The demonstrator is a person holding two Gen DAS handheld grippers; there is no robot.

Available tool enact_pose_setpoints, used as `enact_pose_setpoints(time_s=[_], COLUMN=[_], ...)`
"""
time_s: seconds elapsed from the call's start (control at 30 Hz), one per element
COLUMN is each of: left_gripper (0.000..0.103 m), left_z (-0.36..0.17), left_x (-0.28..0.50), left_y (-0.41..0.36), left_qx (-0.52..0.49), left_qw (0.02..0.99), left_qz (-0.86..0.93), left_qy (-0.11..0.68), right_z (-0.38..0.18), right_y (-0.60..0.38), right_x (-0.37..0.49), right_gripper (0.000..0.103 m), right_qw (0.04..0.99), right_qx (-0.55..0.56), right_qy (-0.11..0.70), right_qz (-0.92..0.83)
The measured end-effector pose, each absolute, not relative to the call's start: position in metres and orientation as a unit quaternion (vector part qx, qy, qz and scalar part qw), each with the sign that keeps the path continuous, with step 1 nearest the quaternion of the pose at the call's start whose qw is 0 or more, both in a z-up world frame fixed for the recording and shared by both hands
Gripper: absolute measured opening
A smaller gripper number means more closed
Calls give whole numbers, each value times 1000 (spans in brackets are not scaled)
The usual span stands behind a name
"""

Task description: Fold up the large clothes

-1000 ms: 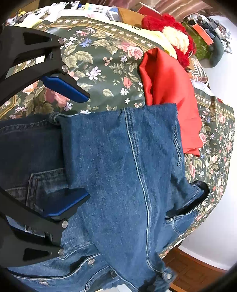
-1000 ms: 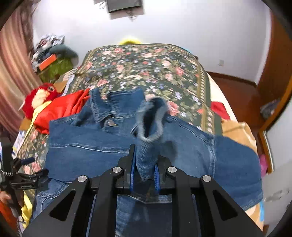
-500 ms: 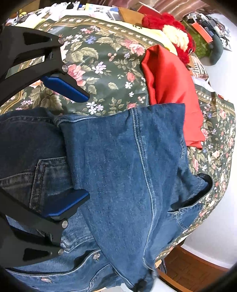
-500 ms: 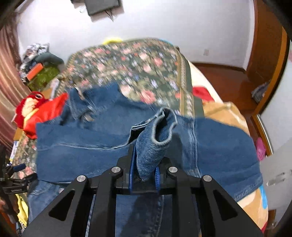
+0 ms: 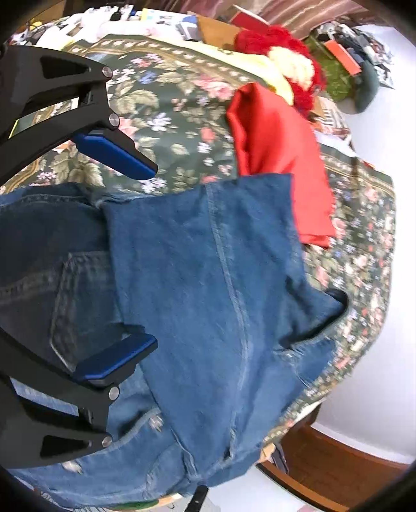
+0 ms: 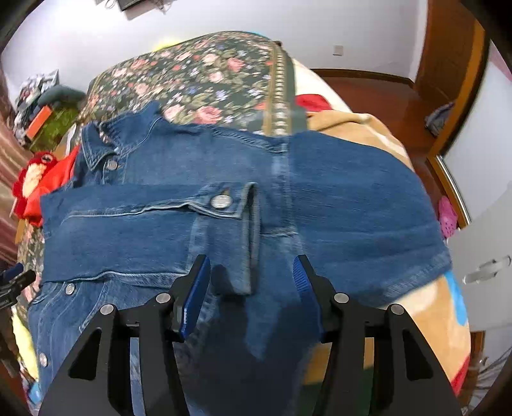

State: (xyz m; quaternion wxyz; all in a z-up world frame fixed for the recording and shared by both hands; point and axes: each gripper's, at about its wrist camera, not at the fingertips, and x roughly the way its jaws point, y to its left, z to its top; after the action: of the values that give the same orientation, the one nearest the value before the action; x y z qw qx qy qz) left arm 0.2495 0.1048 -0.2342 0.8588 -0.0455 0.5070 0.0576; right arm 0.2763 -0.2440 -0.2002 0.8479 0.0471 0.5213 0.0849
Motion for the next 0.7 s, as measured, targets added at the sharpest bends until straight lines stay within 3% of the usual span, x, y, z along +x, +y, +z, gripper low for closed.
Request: enact_pose_setpoints(time_s=[0.13,0.37,0.7], left_gripper=[97,97,97], left_z=[-211,-186,-203], left_x=[261,287,308], left_y=[92,66,37], left_qx=[-50,-43,-39], left_qw=[874,893,881], left_qz=[40,12,-14], left_qy=[481,449,471], right_z=[-187,-186,-256], right_y=[-281,-351,-416], right_x=[270,263,275], right_gripper=[67,70,70], right_qw=[857,851,767], right_qx=[91,197,380], right_qy=[504,486,516], right_qz=[53,-2,-30])
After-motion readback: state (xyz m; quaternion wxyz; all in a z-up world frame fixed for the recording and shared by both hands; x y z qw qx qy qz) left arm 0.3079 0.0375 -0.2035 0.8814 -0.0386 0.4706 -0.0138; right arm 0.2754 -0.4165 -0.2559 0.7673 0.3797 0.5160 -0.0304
